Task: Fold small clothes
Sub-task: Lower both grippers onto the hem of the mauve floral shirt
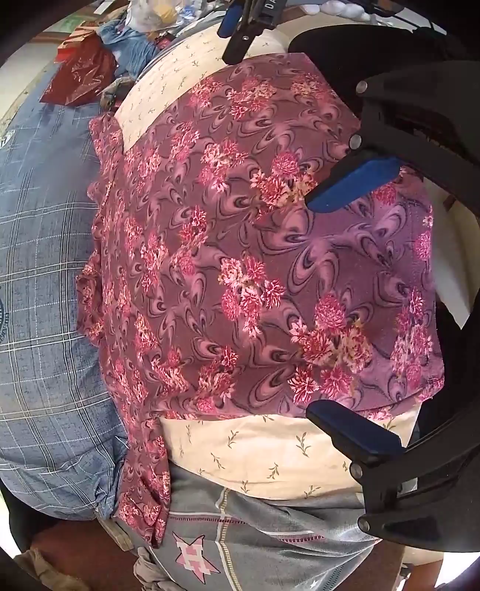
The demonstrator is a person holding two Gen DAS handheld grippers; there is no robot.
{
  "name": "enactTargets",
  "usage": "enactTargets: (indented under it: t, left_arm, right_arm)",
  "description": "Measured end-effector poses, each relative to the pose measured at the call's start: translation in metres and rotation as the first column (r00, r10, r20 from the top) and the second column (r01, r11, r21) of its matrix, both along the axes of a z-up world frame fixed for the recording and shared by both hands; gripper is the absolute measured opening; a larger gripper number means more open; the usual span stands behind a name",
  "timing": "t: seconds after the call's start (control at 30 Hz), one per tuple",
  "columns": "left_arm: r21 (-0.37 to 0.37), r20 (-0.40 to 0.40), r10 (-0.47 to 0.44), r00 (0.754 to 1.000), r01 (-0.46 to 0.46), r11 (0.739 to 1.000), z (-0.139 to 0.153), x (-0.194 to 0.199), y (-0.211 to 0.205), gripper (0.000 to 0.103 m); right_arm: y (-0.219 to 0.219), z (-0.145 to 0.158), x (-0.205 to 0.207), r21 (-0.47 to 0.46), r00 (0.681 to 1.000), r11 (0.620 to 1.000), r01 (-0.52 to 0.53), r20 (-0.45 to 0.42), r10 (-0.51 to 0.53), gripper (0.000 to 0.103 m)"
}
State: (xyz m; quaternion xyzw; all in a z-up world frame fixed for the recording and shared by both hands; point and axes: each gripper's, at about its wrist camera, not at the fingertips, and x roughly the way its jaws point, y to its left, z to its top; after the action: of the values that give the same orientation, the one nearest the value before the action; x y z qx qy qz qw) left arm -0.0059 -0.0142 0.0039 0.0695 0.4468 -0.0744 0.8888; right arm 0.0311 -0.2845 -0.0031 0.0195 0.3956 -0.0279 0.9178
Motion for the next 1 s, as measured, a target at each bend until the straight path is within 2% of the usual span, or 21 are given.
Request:
enactTargets:
  t: [1.0]
  left_arm:
    - [-0.022, -0.006, -0.026, 1.0, 0.026, 0.999, -0.002, -0.008, -0.001, 0.102]
  right_arm:
    - [0.011, -0.002, -0.011, -0.004, 1.0, 1.0, -0.011, 0.008, 0.011, 0.102]
